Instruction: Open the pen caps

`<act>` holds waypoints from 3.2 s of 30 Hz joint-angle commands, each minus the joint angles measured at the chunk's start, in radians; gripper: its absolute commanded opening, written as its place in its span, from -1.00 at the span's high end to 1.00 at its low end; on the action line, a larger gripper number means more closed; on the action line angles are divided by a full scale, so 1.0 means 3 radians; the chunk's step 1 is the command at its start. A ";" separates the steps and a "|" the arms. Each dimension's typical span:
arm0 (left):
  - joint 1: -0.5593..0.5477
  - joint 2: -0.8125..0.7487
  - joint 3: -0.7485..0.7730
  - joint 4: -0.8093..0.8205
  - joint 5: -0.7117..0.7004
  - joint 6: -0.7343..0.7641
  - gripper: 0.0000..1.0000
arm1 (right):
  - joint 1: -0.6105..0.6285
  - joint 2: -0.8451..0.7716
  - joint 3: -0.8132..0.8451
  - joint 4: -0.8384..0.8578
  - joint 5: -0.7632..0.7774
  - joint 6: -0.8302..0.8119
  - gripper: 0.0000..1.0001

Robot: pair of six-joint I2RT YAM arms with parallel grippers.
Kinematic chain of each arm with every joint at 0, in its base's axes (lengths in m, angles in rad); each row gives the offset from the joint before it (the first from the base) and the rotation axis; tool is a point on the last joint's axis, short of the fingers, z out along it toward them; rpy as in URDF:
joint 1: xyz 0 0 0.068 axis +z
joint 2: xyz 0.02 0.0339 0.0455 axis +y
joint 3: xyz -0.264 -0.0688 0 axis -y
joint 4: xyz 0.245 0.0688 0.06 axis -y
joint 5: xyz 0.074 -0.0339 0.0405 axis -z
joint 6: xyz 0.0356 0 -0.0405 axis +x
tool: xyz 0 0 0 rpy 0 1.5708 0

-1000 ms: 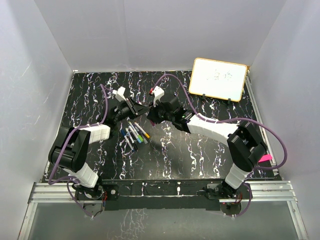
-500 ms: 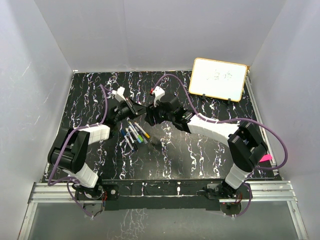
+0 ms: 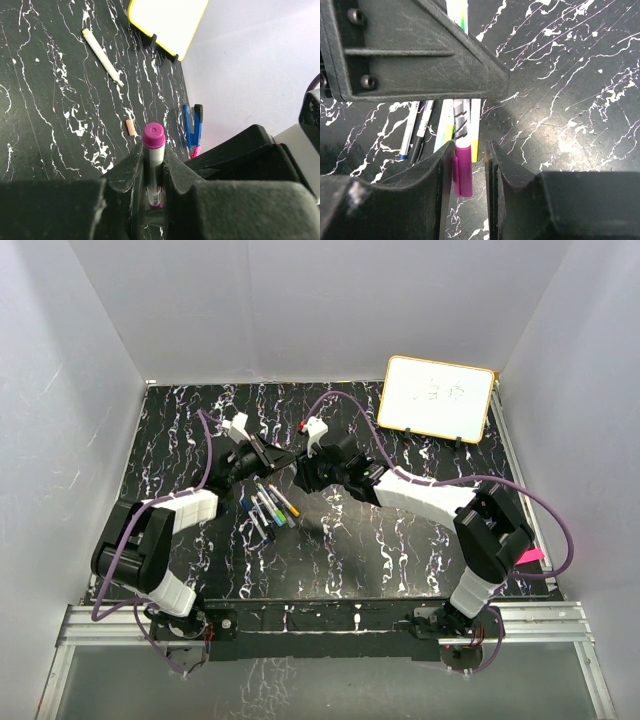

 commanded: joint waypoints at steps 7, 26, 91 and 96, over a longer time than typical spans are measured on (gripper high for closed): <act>-0.0016 -0.0198 0.0203 -0.0216 -0.0123 0.0005 1.00 | 0.0004 0.0086 0.0126 -0.0004 -0.0054 -0.0044 0.38; 0.0022 -0.0196 0.0514 -0.0773 -0.0456 0.0242 1.00 | 0.0005 -0.0016 0.0001 -0.0048 0.0039 -0.0043 1.00; 0.0005 0.0843 0.0735 0.0164 -0.0055 -0.0363 1.00 | -0.0418 -0.0016 -0.0489 -0.0780 0.1102 0.0264 0.74; -0.0049 0.0934 0.0773 0.0220 -0.0058 -0.0392 1.00 | -0.0430 -0.0040 -0.0546 -0.0731 0.1062 0.0262 0.72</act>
